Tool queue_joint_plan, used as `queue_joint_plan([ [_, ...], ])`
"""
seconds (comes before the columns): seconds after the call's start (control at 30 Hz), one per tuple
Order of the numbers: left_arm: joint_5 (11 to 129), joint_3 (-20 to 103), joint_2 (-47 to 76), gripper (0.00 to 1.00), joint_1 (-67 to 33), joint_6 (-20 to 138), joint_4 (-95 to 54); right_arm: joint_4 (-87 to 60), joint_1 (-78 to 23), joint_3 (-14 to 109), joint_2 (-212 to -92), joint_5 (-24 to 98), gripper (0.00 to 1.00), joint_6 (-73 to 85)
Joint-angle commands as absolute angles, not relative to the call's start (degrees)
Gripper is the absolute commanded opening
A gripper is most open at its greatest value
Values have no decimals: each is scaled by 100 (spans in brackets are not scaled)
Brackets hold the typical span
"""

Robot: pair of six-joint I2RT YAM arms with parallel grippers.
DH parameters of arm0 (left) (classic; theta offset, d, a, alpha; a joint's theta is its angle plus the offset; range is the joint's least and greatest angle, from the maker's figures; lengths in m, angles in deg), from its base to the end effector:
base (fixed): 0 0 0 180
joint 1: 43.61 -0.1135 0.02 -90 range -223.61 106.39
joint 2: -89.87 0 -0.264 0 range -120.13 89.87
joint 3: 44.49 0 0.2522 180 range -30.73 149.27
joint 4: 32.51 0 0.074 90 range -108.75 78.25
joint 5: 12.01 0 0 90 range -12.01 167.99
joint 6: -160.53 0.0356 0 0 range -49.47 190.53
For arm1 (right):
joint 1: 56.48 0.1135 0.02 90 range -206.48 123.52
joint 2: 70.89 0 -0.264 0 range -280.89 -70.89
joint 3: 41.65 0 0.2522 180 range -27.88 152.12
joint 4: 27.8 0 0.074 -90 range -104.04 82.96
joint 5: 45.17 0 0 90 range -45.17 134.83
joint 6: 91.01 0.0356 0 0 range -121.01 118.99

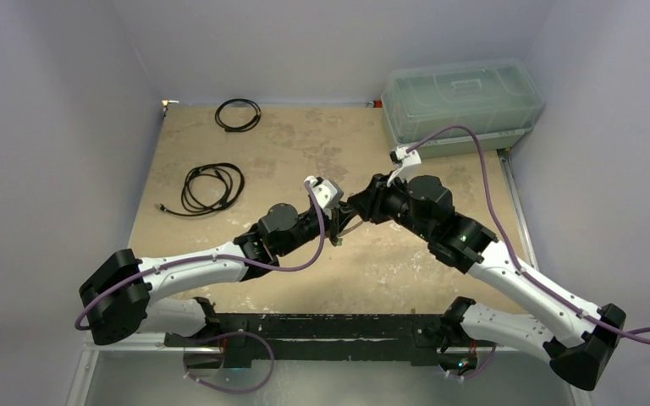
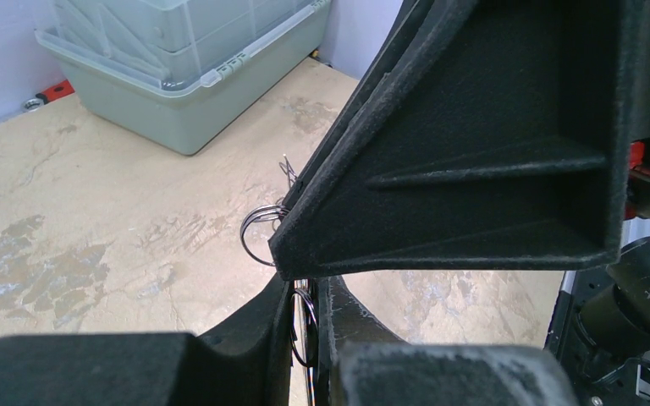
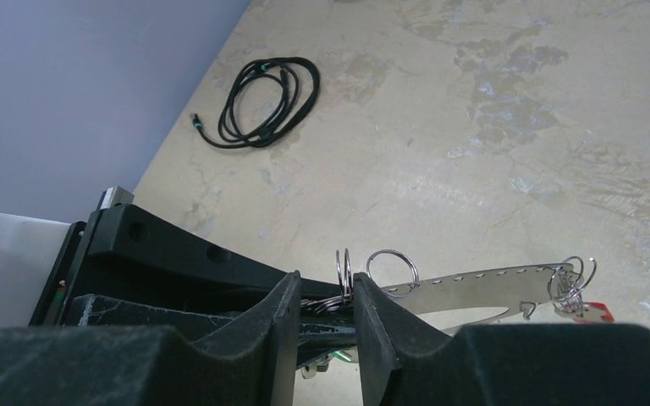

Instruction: Put the keys on the keyring

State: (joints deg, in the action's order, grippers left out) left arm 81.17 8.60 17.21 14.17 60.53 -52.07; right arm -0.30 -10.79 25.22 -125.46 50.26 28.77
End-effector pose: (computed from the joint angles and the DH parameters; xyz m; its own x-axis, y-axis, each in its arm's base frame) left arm 0.1555 -0.2430 0.2810 -0.1416 -0.1004 -0.9848 0.8027 0.5705 -0.1736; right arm 0.1554 0.1543 0.3536 -0.4811 0.2150 -0.8499 -0.4720 0.7535 0.4578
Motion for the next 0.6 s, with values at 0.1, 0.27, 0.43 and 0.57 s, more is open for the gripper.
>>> queue_joint_plan([
  [0.1, 8107, 1095, 1865, 0, 1432, 5910, -5571, -214, -1069, 2556, -12538, 5152, 27, 2791],
  [0.27, 8083, 1092, 1876, 0, 1431, 5916, -5567, -203, -1069, 2562, -12538, 5134, 0, 2743],
  [0.43, 7983, 1110, 1947, 0, 1433, 6153, -5426, 59, -1069, 2688, -12531, 5198, 0, 2639],
  [0.57, 7831, 1153, 2044, 0, 1431, 6534, -5141, 316, -1064, 2901, -12611, 4645, 0, 2544],
])
